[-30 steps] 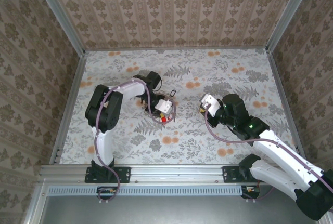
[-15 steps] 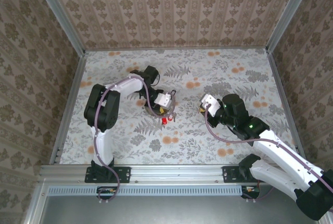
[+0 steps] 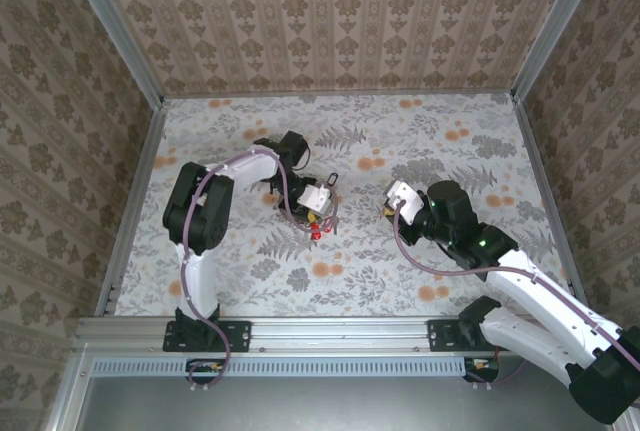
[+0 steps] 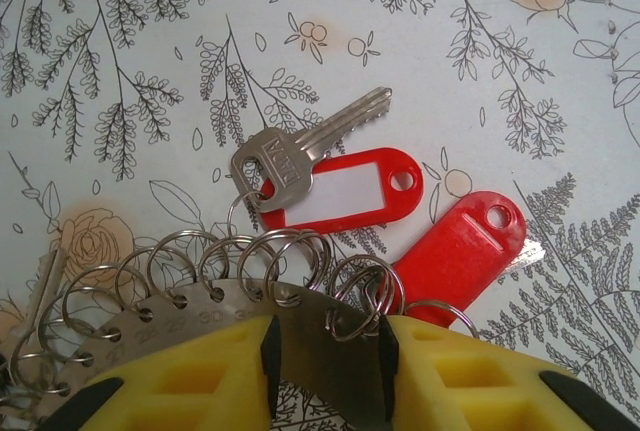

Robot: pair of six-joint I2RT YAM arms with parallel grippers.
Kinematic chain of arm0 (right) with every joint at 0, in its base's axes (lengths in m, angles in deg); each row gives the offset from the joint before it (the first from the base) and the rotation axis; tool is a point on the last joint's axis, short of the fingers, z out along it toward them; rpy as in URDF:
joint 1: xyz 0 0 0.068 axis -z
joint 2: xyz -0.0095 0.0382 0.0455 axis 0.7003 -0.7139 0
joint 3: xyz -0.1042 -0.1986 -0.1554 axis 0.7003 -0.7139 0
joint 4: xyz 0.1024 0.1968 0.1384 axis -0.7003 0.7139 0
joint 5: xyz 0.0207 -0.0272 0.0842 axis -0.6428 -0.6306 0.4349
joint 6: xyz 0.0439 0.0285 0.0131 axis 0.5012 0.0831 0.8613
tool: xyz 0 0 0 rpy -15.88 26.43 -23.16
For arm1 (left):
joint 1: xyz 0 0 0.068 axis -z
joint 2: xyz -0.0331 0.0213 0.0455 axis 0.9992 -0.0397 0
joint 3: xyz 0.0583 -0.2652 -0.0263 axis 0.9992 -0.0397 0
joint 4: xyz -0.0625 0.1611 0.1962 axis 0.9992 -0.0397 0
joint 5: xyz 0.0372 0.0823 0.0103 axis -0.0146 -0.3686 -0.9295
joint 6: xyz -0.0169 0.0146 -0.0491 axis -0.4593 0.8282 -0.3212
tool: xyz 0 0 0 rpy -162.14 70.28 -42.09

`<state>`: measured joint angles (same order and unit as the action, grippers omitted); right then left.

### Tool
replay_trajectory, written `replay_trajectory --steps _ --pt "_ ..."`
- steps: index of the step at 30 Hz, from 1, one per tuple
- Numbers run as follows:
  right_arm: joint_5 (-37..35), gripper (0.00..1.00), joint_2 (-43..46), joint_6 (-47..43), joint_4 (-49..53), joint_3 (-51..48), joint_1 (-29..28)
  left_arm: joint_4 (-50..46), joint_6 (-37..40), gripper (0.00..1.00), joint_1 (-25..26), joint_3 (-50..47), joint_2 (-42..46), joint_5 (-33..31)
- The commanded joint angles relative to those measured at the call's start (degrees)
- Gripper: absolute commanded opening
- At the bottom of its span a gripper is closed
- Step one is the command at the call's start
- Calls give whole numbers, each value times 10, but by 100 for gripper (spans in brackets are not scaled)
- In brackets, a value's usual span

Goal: Put the keys on the keyring

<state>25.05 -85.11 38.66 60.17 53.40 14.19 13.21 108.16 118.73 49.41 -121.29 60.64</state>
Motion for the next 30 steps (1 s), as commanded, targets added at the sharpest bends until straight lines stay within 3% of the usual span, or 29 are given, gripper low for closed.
replay_trajectory --steps 1,18,30 --pt "-5 0 5 -9 8 1 -1 -7 26 33 4 -7 -10 2" --pt "-7 0 4 -9 6 0 -1 -5 34 32 12 -11 -14 -7" --pt "-7 0 7 -8 8 0 0 3 35 20 20 -10 -22 -17"
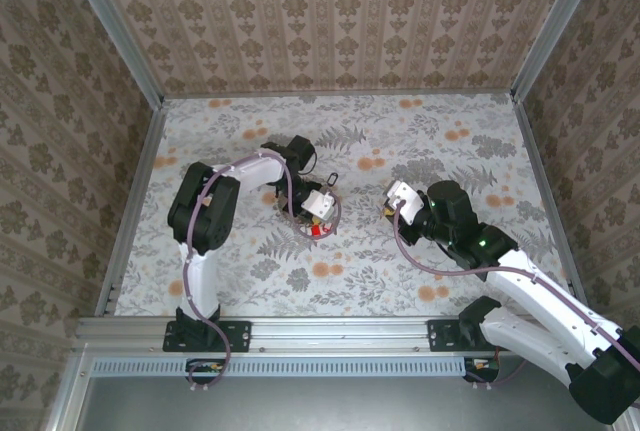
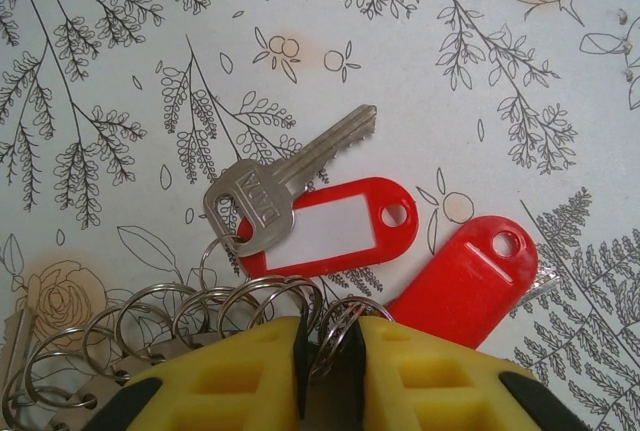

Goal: Put the keys on the keyring

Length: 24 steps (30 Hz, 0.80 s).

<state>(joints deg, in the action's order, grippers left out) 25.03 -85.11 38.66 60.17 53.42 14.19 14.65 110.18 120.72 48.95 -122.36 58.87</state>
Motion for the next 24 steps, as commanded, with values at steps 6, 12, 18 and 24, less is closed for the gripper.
replay_trajectory --steps 6,12,18,24 --pt "-7 0 6 -8 6 -2 -1 -13 12 19 -6 -12 -5 -1" --pt "2 0 6 -8 6 -1 -1 -23 4 0 -6 -8 11 6" --pt "4 0 3 -7 13 3 0 -10 -41 0 -1 -24 69 33" --pt "-11 0 6 -8 17 4 0 -40 -66 0 30 -28 62 -30"
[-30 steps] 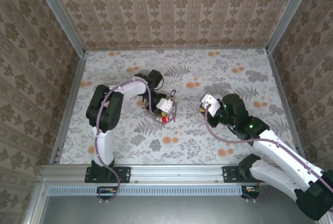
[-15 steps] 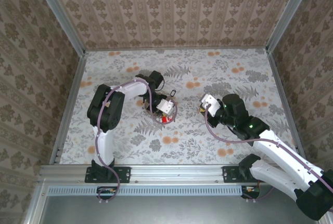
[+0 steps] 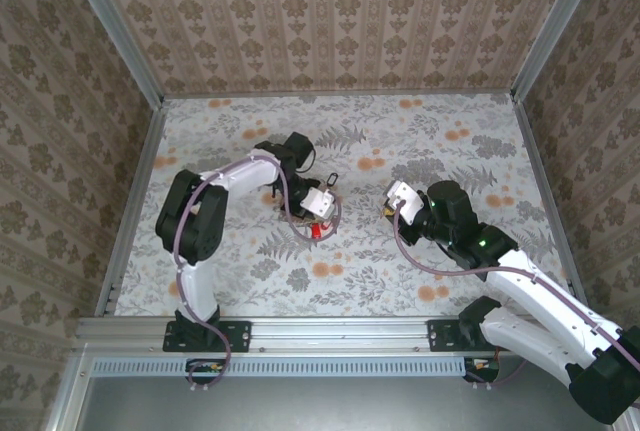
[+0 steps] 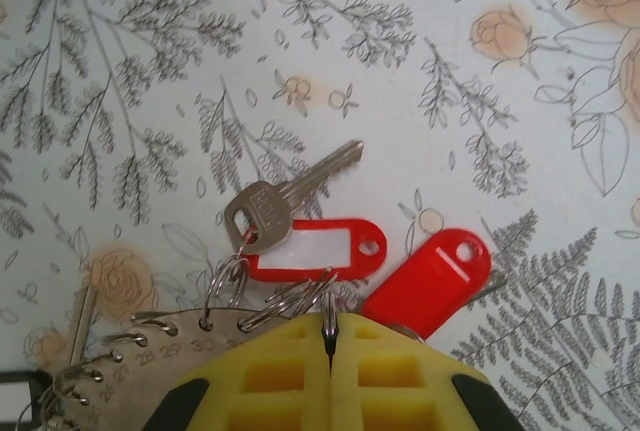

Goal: Put the keys on the keyring

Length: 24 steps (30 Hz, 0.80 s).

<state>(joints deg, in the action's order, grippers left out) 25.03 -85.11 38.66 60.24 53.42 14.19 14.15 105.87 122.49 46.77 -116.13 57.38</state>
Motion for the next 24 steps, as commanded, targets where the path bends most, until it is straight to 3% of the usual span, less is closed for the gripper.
replay_trajectory --steps 1,9,14,24 --pt "-13 0 7 -8 17 5 -1 -31 -31 0 16 -10 0 -14" --pt "-32 0 7 -10 26 10 0 13 -108 2 73 14 -58 -50" --pt "-40 0 12 -10 36 13 0 12 -119 15 90 43 -95 -36" --pt "-40 0 12 -11 36 11 1 30 -117 24 56 17 -51 5"
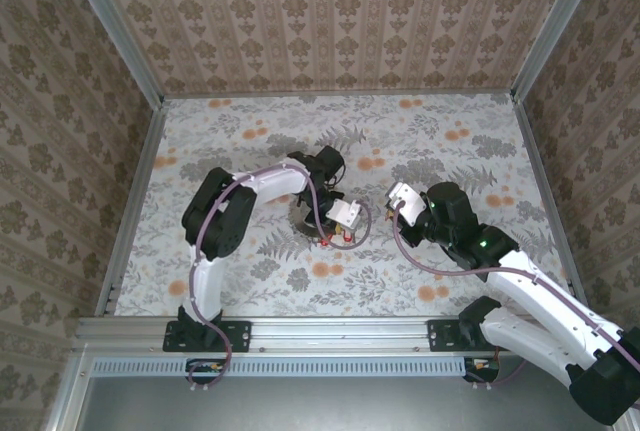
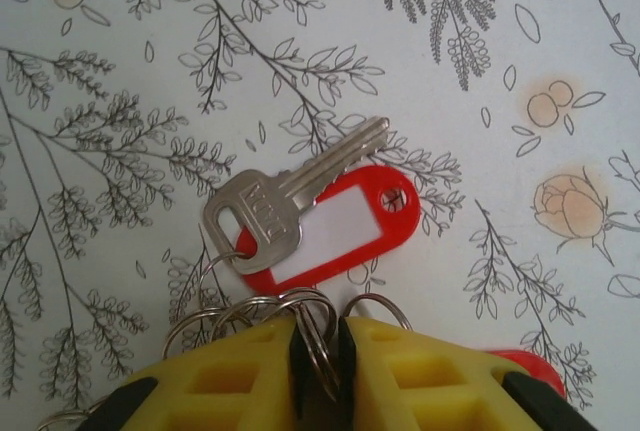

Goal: Put the keys on the keyring

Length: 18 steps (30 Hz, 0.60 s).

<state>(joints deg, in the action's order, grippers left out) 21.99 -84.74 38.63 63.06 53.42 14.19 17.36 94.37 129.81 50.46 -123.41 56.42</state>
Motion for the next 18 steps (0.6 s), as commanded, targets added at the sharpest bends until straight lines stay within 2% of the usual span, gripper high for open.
replay_trajectory --steps 1,7,18 --pt "-9 0 9 -11 8 11 1 2 -2 25 -23 -26 30 20" --pt "-7 0 5 -13 6 12 1 6 3 26 -49 -40 48 48" --pt "-9 0 5 -14 9 11 1 27 5 27 -62 -51 50 65"
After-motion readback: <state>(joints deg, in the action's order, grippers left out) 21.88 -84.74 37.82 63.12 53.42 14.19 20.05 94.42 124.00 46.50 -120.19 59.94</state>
